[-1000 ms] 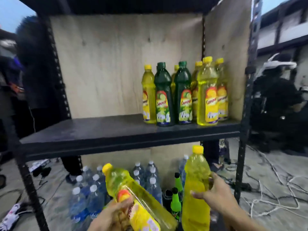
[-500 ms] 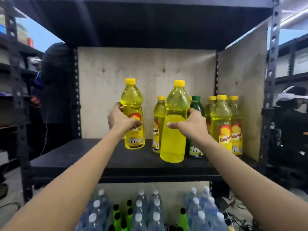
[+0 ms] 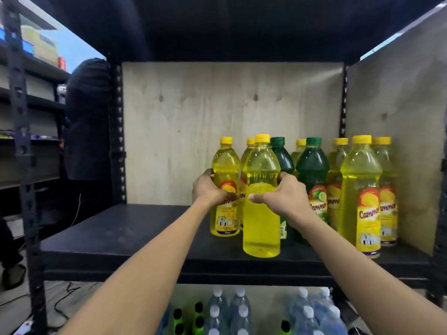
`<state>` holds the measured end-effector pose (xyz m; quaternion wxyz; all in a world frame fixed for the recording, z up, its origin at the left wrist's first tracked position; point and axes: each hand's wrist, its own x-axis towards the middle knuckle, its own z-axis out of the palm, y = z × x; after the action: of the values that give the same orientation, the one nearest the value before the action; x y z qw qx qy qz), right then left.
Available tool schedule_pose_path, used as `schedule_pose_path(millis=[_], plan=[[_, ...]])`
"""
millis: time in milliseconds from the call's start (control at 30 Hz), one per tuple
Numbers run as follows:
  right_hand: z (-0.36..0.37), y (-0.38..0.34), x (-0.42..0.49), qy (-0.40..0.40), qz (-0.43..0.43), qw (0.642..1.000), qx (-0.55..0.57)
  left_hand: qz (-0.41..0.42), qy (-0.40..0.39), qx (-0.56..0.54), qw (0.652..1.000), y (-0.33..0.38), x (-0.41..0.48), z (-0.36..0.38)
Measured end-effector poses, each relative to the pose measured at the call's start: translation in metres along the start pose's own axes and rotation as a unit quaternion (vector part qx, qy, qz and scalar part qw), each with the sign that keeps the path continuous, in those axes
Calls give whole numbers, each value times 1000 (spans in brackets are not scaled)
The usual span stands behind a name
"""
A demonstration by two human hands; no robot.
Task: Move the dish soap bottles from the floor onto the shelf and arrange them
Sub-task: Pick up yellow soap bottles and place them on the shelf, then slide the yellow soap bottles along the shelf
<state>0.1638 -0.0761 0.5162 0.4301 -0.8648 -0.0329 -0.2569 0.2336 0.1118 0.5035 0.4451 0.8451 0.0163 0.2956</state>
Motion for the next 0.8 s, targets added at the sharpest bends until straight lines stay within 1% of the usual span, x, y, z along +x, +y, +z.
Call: schedule_pose_path(millis=[67,100,133,167,200,233,267,300,333,400,467,533,567,600,633,667,700,733,800], plan=[[-3,-1,-1,-29,-4,999,-28,-16,-42,9,999,-1,-4,-7],[-6,-3,-1,-42,-3,998,-45,-22,-64,31,997,-1,-8,-12],[-9,-7,-1,-46,-2,997,-63,-20,-61,59,996,-1,-14,-17],[-13,-12,0,-30,-8,996,-78,-5,-25,86,996,-1,-21,-22],[-17,-18,2,5,-23,996,-90,24,36,91,995,-2,-31,-26],[-21,-25,6,49,-44,994,-92,61,94,73,991,0,-44,-29],[-26,-35,11,85,-63,990,-88,95,120,45,987,2,-57,-30],[-30,-45,16,103,-75,988,-83,114,103,15,988,6,-67,-29],[-33,-55,22,103,-76,988,-83,113,52,-19,992,11,-75,-27],[-33,-70,28,65,-45,993,-86,69,-75,-66,993,23,-88,-21],[-29,-77,26,39,-8,996,-86,20,-166,-88,982,30,-97,-15],[-28,-77,22,51,3,995,-86,1,-214,-96,972,28,-103,-7],[-30,-77,20,55,-1,995,-83,3,-225,-100,969,25,-106,-5],[-34,-77,20,42,-9,997,-70,6,-222,-111,969,21,-108,-7],[-40,-77,19,10,-24,999,-33,7,-211,-128,969,18,-108,-10],[-48,-76,17,-45,-41,998,20,7,-204,-142,969,14,-108,-15],[-56,-75,13,-109,-56,990,75,8,-208,-149,967,10,-106,-20],[-65,-74,9,-173,-72,974,126,15,-223,-147,964,5,-104,-25],[-76,-71,-2,-288,-104,927,218,30,-265,-134,954,0,-102,-32]])
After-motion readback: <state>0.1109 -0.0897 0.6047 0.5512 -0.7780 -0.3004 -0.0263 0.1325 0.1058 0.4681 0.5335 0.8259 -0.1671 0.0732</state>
